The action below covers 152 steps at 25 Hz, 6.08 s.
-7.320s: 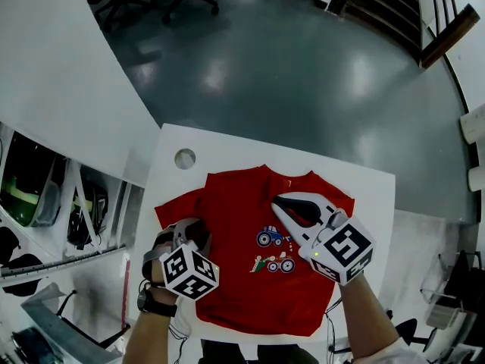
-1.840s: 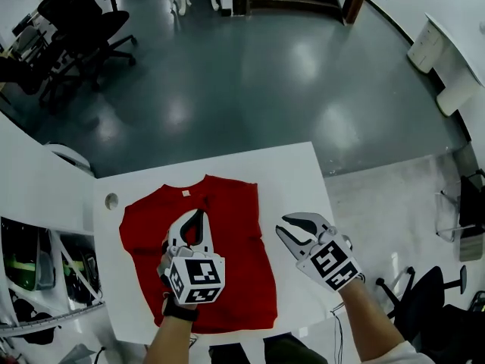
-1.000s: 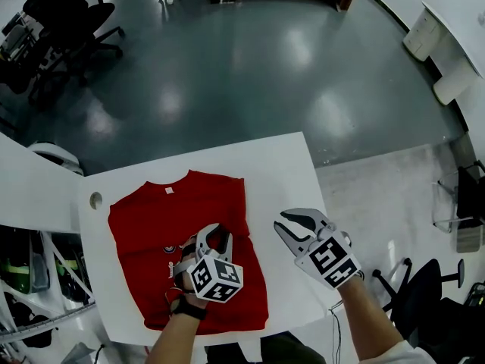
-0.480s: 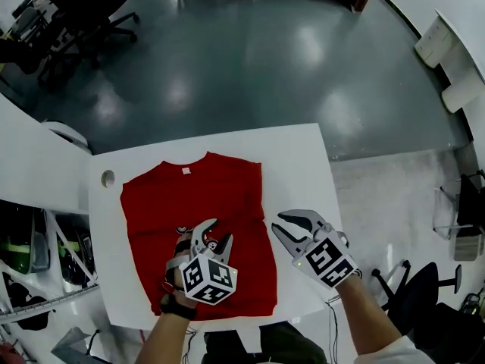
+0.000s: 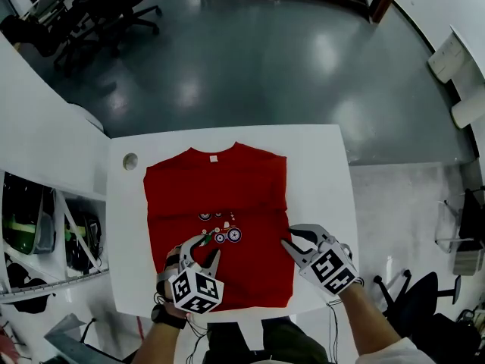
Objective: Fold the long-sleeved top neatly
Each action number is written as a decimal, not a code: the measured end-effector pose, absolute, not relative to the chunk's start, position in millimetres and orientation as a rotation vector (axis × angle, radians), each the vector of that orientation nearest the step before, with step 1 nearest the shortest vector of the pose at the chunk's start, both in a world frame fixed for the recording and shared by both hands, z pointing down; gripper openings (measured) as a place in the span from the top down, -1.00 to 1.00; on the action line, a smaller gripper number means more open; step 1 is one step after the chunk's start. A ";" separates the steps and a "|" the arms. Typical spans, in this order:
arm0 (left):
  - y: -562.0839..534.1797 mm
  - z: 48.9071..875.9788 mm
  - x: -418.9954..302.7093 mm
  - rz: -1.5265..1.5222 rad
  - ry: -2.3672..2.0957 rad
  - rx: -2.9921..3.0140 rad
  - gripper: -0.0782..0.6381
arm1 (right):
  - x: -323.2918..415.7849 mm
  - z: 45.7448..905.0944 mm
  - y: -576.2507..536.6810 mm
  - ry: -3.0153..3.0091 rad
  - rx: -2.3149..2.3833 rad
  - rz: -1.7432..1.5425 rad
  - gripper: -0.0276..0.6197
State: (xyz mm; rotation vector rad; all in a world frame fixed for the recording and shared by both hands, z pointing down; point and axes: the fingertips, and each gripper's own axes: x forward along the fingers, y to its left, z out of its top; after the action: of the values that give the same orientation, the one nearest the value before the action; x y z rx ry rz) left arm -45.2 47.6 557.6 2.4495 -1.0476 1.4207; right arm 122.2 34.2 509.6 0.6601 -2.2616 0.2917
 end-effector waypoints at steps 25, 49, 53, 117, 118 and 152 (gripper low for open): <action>149.8 568.0 -145.9 1.450 -1.031 2.328 0.27 | 102.7 541.2 123.3 -2.202 0.535 0.369 0.62; 225.0 558.5 -155.8 1.324 -0.941 2.338 0.27 | 116.4 553.8 218.8 -2.154 0.430 0.482 0.59; 233.3 561.4 -154.5 1.349 -0.919 2.345 0.27 | 115.2 562.9 240.9 -2.122 0.369 0.397 0.55; 132.9 463.0 -195.6 1.264 -1.027 2.540 0.71 | 138.6 443.8 115.6 -2.222 0.885 0.396 0.85; 124.9 461.5 -195.5 1.263 -1.031 2.545 0.71 | 138.5 442.0 108.2 -2.225 0.890 0.392 0.85; -86.7 479.1 -194.2 1.171 -1.098 2.506 0.71 | 131.4 459.9 -98.8 -2.247 0.988 0.458 0.85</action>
State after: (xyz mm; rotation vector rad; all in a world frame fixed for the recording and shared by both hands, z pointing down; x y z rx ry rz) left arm -194.2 -86.7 479.1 2.5065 -1.0980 1.1707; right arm 131.4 -98.8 459.9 0.9878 -2.2473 0.4576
